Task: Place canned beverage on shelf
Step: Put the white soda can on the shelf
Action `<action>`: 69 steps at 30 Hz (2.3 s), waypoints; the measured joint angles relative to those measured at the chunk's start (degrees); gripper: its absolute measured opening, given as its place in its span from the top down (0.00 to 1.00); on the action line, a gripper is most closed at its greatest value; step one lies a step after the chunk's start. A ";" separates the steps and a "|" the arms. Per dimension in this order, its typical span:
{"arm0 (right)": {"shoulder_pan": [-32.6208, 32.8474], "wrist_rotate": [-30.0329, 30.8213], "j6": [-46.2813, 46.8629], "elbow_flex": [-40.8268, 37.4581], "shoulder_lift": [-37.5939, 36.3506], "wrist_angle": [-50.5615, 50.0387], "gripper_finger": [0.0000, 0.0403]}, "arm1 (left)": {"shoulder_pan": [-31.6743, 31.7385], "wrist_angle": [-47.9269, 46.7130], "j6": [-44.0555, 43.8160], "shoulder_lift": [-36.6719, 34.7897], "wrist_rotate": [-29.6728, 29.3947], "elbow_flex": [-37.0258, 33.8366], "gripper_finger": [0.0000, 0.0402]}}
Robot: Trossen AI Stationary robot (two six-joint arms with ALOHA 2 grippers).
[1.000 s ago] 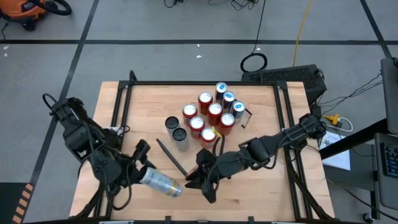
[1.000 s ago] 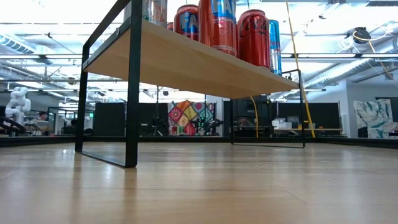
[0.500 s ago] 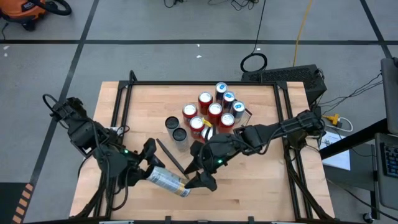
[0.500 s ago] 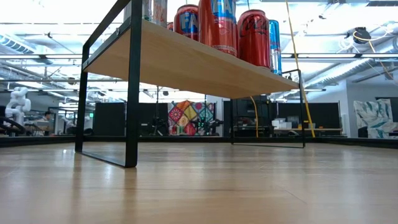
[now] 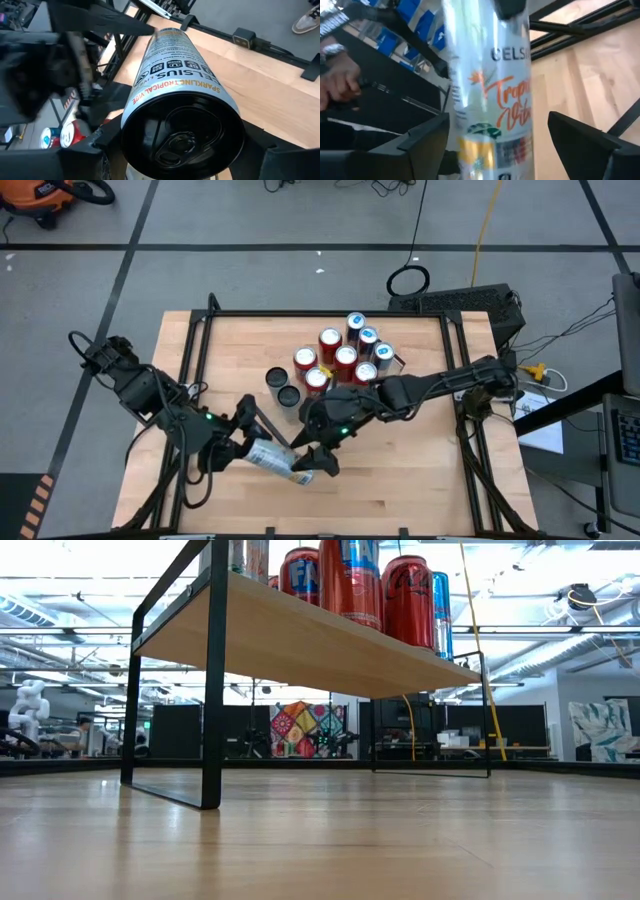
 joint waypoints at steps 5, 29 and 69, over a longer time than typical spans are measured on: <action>0.06 -1.39 -0.50 0.01 0.89 0.76 0.21 | 0.34 0.11 0.01 0.00 -0.28 0.00 0.39; 0.00 -6.95 -3.01 -0.02 1.89 3.14 0.48 | 0.96 1.64 2.57 0.04 -1.36 -0.02 0.39; -0.88 2.96 -12.46 -0.04 -5.47 4.77 0.47 | -1.85 2.10 -75.34 -3.45 -12.37 -0.02 0.03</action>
